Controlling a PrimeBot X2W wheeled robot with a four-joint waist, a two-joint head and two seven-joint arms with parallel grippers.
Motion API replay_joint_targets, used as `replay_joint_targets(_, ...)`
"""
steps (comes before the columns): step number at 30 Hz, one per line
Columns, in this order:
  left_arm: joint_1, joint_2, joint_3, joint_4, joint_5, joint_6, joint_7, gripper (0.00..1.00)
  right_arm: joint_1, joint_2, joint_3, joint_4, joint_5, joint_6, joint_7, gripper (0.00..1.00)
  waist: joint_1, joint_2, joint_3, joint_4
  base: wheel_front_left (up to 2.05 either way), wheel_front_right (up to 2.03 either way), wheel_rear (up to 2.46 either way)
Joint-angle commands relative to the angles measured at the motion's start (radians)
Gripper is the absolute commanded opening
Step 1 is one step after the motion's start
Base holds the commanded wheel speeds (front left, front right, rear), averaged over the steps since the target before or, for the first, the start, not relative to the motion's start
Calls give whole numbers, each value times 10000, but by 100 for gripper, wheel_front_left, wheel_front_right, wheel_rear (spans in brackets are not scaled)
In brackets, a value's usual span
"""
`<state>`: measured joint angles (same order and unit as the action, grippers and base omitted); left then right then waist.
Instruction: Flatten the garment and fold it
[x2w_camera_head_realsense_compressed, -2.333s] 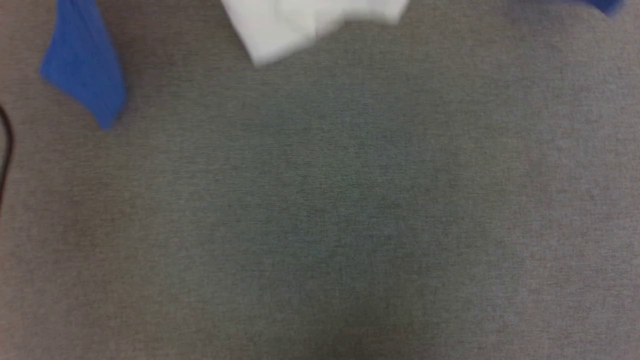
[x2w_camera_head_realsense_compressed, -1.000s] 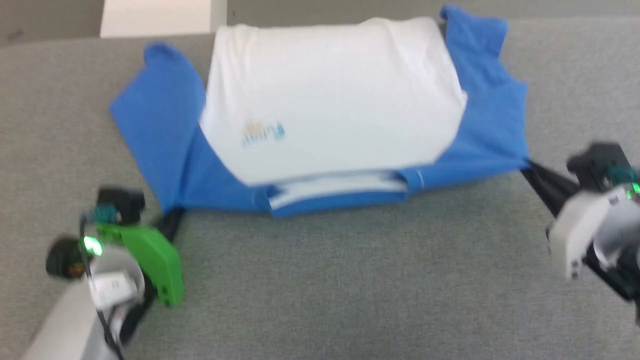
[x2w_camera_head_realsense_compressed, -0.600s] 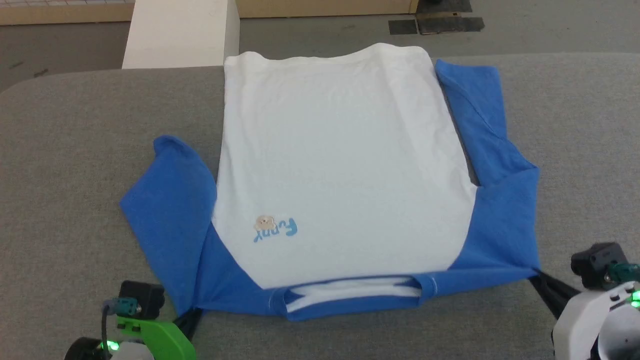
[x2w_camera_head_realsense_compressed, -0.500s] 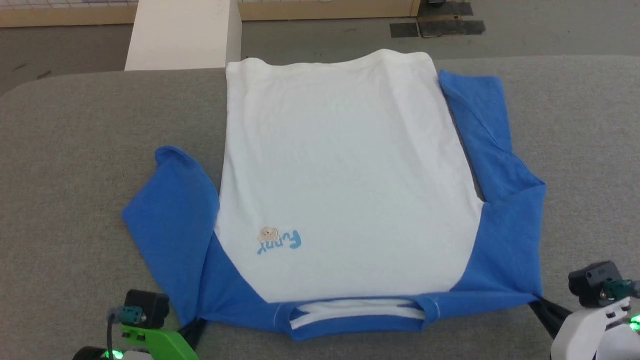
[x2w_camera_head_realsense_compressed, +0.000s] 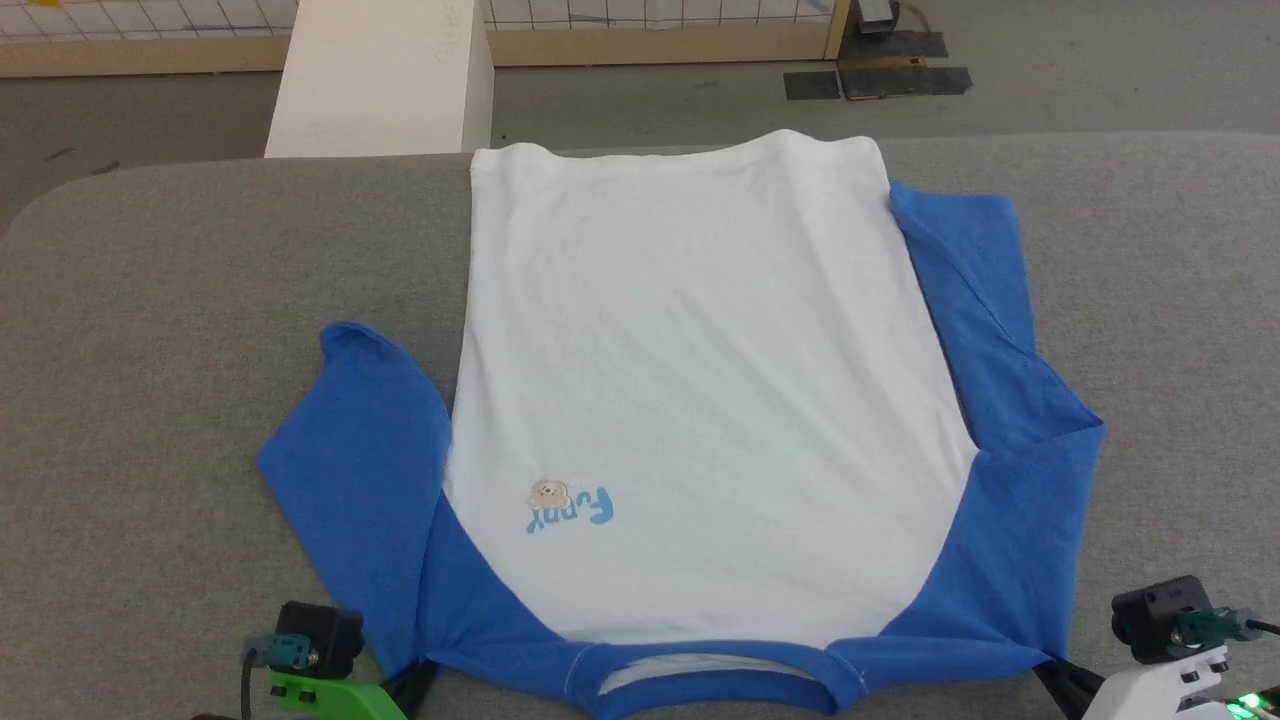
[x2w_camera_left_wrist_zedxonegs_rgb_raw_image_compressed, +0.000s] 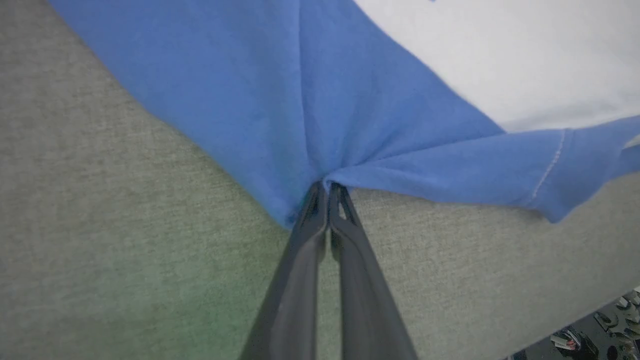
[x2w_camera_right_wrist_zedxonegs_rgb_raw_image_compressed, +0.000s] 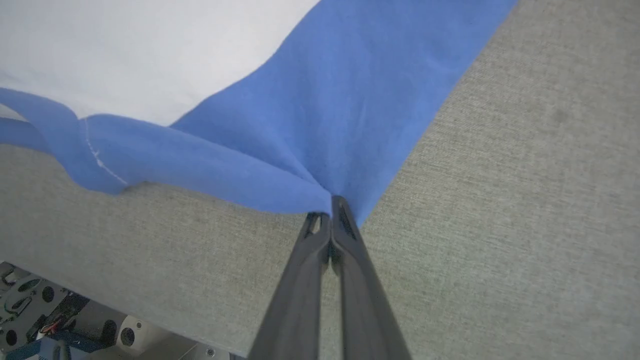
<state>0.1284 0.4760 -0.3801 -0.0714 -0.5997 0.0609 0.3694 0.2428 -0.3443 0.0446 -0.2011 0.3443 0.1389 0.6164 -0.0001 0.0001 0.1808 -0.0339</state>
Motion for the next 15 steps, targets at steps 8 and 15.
replay_joint_targets(8, -709, -123, 490, -321, 511, -102, -1734, 0, -716, 122, -452, -397, -348, -82, -1684, 0, 1, -1, -242, 59, 0, 0, 0)
replay_joint_targets(15, -2463, 690, 1105, -1435, 1246, -375, -2295, 0, -2182, -1117, -815, -1703, -874, -82, -1599, 0, 1, -1, -483, 62, 0, 0, 0)
